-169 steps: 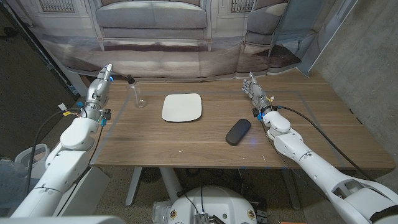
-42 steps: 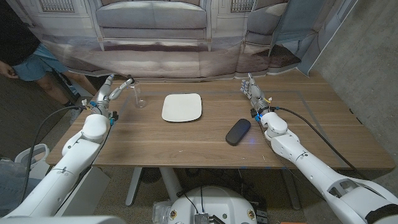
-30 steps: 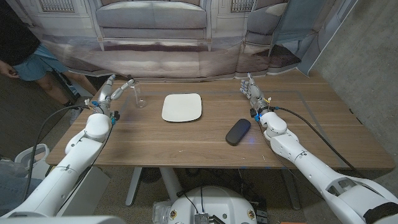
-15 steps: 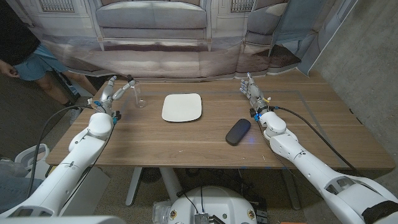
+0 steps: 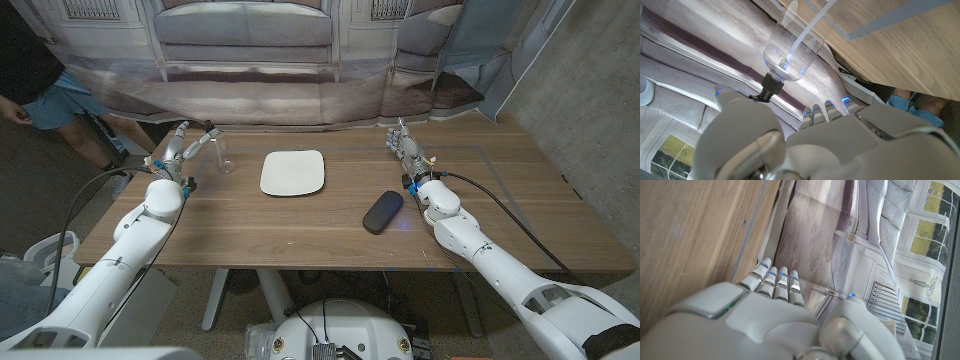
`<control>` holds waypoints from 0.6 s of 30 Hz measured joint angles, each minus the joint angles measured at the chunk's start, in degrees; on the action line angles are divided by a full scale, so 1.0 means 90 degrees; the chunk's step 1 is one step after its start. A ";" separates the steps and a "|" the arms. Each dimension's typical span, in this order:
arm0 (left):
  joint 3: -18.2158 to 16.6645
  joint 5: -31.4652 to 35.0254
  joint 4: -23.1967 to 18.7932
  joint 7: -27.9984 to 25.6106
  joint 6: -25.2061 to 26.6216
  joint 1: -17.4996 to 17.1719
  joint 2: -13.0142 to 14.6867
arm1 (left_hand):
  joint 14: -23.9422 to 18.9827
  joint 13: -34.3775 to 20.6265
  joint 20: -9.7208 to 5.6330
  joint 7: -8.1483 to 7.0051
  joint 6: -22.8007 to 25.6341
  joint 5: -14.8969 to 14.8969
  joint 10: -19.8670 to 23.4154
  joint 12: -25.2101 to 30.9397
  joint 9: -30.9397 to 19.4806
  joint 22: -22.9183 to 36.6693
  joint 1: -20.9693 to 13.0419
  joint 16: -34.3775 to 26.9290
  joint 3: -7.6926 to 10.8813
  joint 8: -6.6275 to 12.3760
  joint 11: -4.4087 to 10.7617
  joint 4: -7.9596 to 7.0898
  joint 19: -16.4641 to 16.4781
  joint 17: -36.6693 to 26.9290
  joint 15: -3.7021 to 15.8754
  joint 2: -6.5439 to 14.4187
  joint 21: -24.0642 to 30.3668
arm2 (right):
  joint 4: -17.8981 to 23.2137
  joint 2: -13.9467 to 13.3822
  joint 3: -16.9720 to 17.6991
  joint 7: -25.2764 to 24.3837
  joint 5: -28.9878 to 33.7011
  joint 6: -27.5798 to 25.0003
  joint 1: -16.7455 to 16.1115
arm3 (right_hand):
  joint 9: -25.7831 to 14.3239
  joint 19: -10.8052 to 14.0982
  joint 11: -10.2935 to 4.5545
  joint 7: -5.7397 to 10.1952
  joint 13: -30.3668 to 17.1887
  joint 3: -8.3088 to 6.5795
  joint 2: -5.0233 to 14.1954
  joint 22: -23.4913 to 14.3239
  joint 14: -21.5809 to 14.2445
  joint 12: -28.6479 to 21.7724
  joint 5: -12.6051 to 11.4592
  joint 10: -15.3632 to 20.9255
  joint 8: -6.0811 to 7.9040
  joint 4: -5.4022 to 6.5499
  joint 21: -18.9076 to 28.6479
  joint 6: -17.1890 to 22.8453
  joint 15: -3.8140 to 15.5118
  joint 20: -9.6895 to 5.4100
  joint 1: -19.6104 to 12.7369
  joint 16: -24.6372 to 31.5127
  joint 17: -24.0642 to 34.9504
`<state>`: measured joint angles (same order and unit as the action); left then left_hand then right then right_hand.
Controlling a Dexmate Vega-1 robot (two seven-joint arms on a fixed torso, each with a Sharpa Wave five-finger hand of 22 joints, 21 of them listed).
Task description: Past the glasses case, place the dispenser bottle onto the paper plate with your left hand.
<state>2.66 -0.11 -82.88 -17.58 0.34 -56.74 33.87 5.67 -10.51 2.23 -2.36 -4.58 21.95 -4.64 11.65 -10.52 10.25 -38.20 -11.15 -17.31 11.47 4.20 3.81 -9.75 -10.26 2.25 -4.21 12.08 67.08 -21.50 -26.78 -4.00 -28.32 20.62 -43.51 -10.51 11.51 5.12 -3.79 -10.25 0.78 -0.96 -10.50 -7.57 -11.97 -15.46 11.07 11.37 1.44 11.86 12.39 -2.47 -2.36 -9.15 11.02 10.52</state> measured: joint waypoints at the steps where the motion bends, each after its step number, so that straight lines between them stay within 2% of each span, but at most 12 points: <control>1: 0.0001 0.0007 0.0000 -0.0003 0.0001 0.0000 0.0000 | 0.0000 0.0000 0.0000 0.0000 0.0000 0.0000 0.0000 0.0000 0.0000 0.0000 -0.0018 0.0000 0.0000 0.0000 0.0000 0.0000 0.0000 0.0000 0.0000 0.0018 0.0000 | 0.0000 0.0000 0.0000 -0.0003 0.0002 0.0002 -0.0002 | 0.0000 0.0000 0.0000 0.0000 0.0000 0.0000 0.0000 0.0000 0.0000 0.0000 0.0000 0.0000 0.0000 0.0000 0.0000 0.0000 0.0000 0.0000 0.0000 0.0000 0.0000; 10: 0.0055 0.0084 -0.0002 -0.0032 0.0038 0.0055 0.0002 | 0.0000 0.0000 0.0000 0.0000 0.0000 0.0033 0.0000 0.0000 0.0000 0.0000 -0.0059 0.0000 0.0000 0.0000 -0.0001 0.0000 0.0000 0.0000 0.0000 0.0059 0.0000 | 0.0000 0.0005 0.0000 -0.0006 0.0005 0.0023 -0.0018 | 0.0000 0.0000 0.0000 0.0000 0.0000 0.0027 0.0001 0.0000 0.0000 0.0000 0.0000 0.0000 0.0000 0.0027 0.0000 0.0000 0.0000 0.0000 0.0001 0.0000 0.0000; 18: 0.0164 0.0144 0.0123 0.0003 0.0080 0.0212 0.0000 | -0.0032 0.0000 0.0000 -0.0034 0.0034 0.0052 0.0024 0.0000 0.0000 0.0000 -0.0091 0.0000 0.0000 0.0000 0.0024 0.0000 0.0000 0.0000 -0.0033 0.0026 0.0000 | -0.0030 0.0020 0.0000 -0.0003 0.0005 0.0042 -0.0025 | 0.0000 0.0000 0.0000 0.0000 0.0000 0.0053 0.0025 0.0000 0.0000 0.0000 0.0000 0.0000 0.0000 0.0000 0.0000 0.0000 0.0000 0.0000 0.0025 0.0000 0.0000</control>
<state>4.13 1.18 -81.78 -17.55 1.06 -54.84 33.87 5.38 -10.51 2.23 -2.67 -4.28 22.42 -4.42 11.65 -10.52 10.25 -39.02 -11.15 -17.31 11.47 4.42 3.80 -9.75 -10.26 1.96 -3.98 12.08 66.81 -21.32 -26.78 -4.03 -28.28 21.00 -43.74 -10.51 11.51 5.12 -3.79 -10.25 1.26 -0.73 -10.50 -7.57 -11.97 -15.46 11.06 11.37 1.44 11.86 12.39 -2.46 -2.35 -8.93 11.02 10.52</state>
